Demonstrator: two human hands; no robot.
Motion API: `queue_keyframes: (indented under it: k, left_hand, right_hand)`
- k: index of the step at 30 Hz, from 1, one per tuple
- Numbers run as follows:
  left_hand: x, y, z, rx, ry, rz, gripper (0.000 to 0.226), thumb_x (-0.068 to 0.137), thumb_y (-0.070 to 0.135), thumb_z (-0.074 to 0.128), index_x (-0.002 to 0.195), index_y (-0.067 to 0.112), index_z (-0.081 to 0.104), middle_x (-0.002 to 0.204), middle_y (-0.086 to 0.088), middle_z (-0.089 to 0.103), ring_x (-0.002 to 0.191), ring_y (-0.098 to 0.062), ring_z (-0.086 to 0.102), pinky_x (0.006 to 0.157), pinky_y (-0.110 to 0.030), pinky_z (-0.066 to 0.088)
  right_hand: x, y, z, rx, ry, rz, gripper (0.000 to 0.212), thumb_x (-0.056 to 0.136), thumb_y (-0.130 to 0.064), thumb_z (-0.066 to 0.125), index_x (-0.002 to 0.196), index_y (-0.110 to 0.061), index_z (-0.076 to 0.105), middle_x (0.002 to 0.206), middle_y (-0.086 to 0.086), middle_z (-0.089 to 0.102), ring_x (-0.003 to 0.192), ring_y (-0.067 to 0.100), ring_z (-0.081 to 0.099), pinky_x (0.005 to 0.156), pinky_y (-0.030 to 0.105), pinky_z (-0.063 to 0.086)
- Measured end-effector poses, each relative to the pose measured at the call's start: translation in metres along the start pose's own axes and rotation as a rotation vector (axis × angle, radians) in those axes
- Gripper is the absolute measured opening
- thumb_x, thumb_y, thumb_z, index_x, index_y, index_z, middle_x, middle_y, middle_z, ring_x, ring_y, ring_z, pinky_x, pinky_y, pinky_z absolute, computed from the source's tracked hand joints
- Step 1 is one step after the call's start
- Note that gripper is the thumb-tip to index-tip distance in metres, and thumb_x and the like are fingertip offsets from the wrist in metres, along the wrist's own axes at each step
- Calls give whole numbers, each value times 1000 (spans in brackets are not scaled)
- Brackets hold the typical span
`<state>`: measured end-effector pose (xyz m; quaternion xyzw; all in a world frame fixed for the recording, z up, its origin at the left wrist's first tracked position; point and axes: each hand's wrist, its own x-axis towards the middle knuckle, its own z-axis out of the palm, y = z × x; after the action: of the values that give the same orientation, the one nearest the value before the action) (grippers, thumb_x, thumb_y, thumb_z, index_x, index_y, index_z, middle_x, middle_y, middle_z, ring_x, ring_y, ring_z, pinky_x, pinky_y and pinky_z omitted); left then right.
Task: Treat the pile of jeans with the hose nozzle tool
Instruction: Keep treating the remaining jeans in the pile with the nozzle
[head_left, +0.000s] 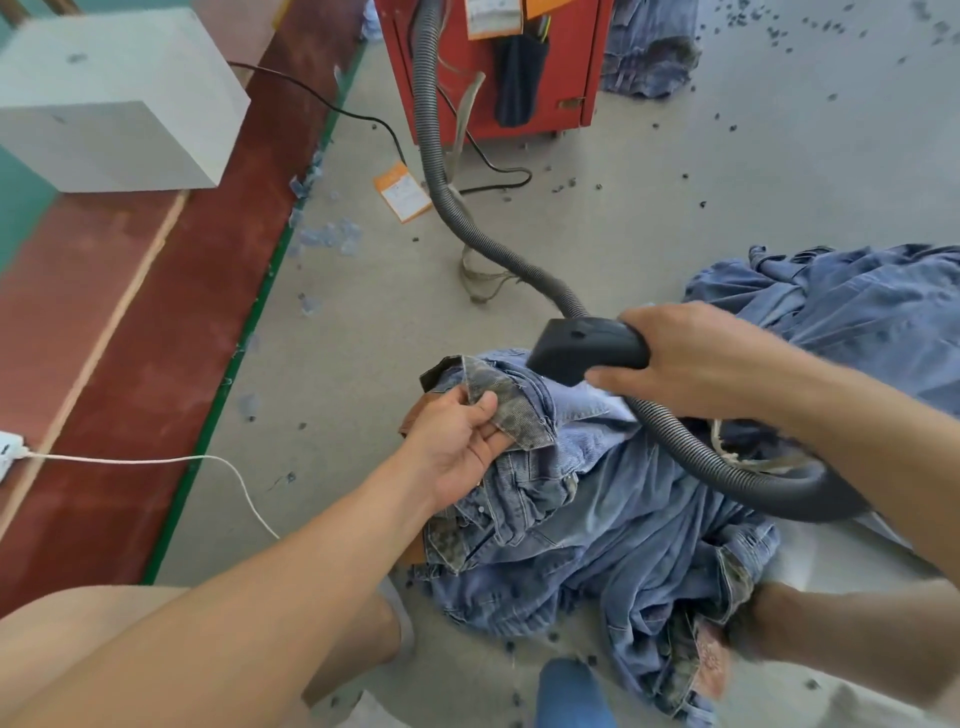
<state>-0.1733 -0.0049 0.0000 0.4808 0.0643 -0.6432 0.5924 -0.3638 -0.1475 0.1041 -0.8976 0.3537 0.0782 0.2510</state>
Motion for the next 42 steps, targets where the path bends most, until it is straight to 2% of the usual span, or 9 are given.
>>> queue_keyframes:
  k: [3, 5, 14, 20, 24, 27, 33, 36, 42]
  left_hand:
    - [-1, 1, 2, -40, -3, -6, 24, 106, -4, 41, 119, 2, 60, 101, -18, 78, 86, -28, 78, 66, -38, 64]
    - [-2, -1, 4, -52, -2, -16, 26, 107, -4, 40, 121, 0, 61, 102, -19, 78, 86, -27, 78, 66, -38, 64]
    - [0, 6, 7, -16, 33, -40, 22, 107, -5, 39, 117, 0, 58, 88, -16, 78, 75, -26, 78, 58, -39, 63]
    - [3, 7, 7, -27, 43, -31, 25, 107, -4, 38, 116, 0, 60, 93, -18, 78, 78, -27, 79, 61, -39, 64]
    - [1, 3, 6, 33, 37, -30, 29, 106, -7, 40, 128, 3, 56, 98, -17, 78, 81, -27, 78, 61, -41, 64]
    - [-4, 1, 7, 124, -7, -48, 34, 106, -8, 38, 135, 4, 52, 106, -17, 75, 84, -26, 77, 65, -43, 65]
    - [-9, 0, 5, 143, -73, -61, 36, 105, -9, 38, 133, 5, 56, 118, -19, 72, 97, -29, 74, 75, -46, 65]
    - [-7, 1, 2, 170, -72, -49, 38, 106, -8, 37, 138, 5, 53, 131, -23, 66, 105, -32, 70, 80, -48, 64]
    - [-10, -5, 5, 289, -100, -55, 33, 105, -8, 42, 121, 8, 65, 108, -14, 76, 95, -24, 75, 81, -40, 64]
  right_hand:
    - [-8, 10, -16, 3, -204, -28, 25, 85, -61, 68, 83, -37, 61, 63, -22, 68, 51, 0, 64, 44, 14, 42]
    - [-9, 11, -6, -96, -263, -49, 30, 82, -66, 68, 83, -36, 62, 66, -14, 69, 56, 2, 64, 50, 18, 44]
    - [-6, 10, 24, 6, -25, -17, 25, 89, -56, 68, 97, -33, 63, 75, -10, 67, 67, 6, 63, 59, 27, 48]
    - [-15, 19, 18, -69, -208, -49, 29, 83, -62, 69, 91, -36, 60, 77, -13, 66, 68, 3, 62, 65, 29, 53]
    - [-4, 11, 28, 47, -125, -20, 27, 87, -57, 71, 92, -33, 61, 75, -8, 67, 63, 7, 64, 58, 27, 50]
    - [3, 10, 23, 188, -32, 64, 22, 89, -50, 73, 91, -32, 61, 61, -5, 67, 46, 6, 61, 46, 21, 47]
    - [-4, 15, 4, 231, -326, 54, 20, 87, -44, 78, 91, -28, 68, 57, -7, 68, 42, 9, 60, 43, 16, 45]
    - [1, 10, 14, 250, -269, 72, 20, 87, -45, 78, 94, -28, 69, 59, -5, 69, 43, 9, 62, 43, 17, 45]
    - [10, 8, 21, 325, -21, 139, 21, 89, -49, 74, 92, -31, 64, 54, -5, 66, 40, 9, 59, 41, 19, 45]
